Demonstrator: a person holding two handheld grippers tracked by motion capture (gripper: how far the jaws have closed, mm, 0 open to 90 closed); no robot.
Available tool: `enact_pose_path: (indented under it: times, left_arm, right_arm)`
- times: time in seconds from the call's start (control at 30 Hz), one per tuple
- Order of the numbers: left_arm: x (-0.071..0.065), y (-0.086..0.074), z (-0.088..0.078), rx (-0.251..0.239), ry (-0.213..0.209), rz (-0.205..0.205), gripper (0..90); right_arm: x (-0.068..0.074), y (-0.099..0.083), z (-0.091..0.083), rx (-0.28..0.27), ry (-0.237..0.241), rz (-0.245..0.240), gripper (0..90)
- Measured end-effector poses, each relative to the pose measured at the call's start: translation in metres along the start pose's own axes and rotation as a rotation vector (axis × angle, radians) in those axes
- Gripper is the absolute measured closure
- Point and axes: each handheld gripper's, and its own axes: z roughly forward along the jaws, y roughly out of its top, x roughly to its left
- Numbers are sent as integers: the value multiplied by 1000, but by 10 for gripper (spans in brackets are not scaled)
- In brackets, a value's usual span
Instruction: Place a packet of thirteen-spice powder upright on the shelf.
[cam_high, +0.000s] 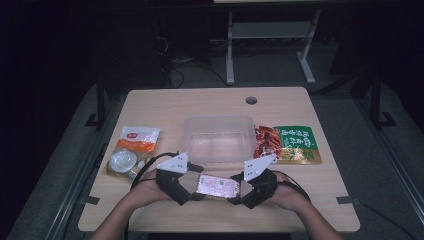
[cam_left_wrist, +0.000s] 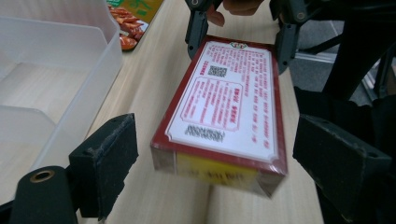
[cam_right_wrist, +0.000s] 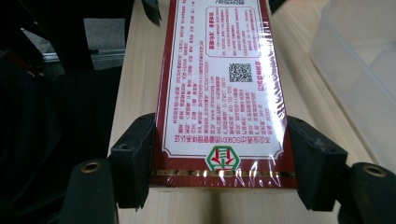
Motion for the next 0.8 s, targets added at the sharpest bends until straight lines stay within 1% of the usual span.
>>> enact_pose_path:
  times: [0.07, 0.13, 0.17, 0.2, 0.23, 0.37, 0.4, 0.47, 0.5, 0.6, 0.7, 0.8]
  left_arm:
    - [0, 0, 2, 1, -7, -1, 132]
    - [-1, 0, 3, -4, -16, 1, 132]
    - [-2, 0, 3, -3, -18, 2, 133]
    - [-2, 0, 4, -2, -22, 4, 133]
    - [-2, 0, 4, 0, -23, 5, 133]
    - [-3, 0, 6, 9, -33, 7, 138]
    - [-3, 0, 6, 10, -37, 8, 144]
    - [-3, -1, 6, 12, -39, 6, 148]
    - [-3, -1, 7, 9, -41, 0, 155]
    - [-3, -1, 8, 16, -58, 7, 195]
    - [-3, -3, 9, 14, -73, 0, 228]
    - [-3, -4, 10, 15, -80, 2, 252]
  right_arm:
    - [2, 4, 2, -15, 15, 9, 319]
    - [2, 5, 2, -15, 16, 3, 319]
    - [4, 6, 3, -21, 18, 7, 319]
    - [3, 6, 3, -20, 17, -10, 319]
    - [5, 7, 4, -27, 22, 3, 319]
    - [6, 7, 5, -26, 22, -2, 318]
    - [5, 7, 5, -23, 17, -18, 318]
    - [5, 8, 5, -25, 18, -19, 319]
    - [5, 8, 5, -26, 18, -14, 318]
    - [4, 7, 6, -27, 19, -11, 318]
    - [5, 7, 6, -27, 23, -14, 318]
    - [5, 7, 7, -28, 26, -21, 318]
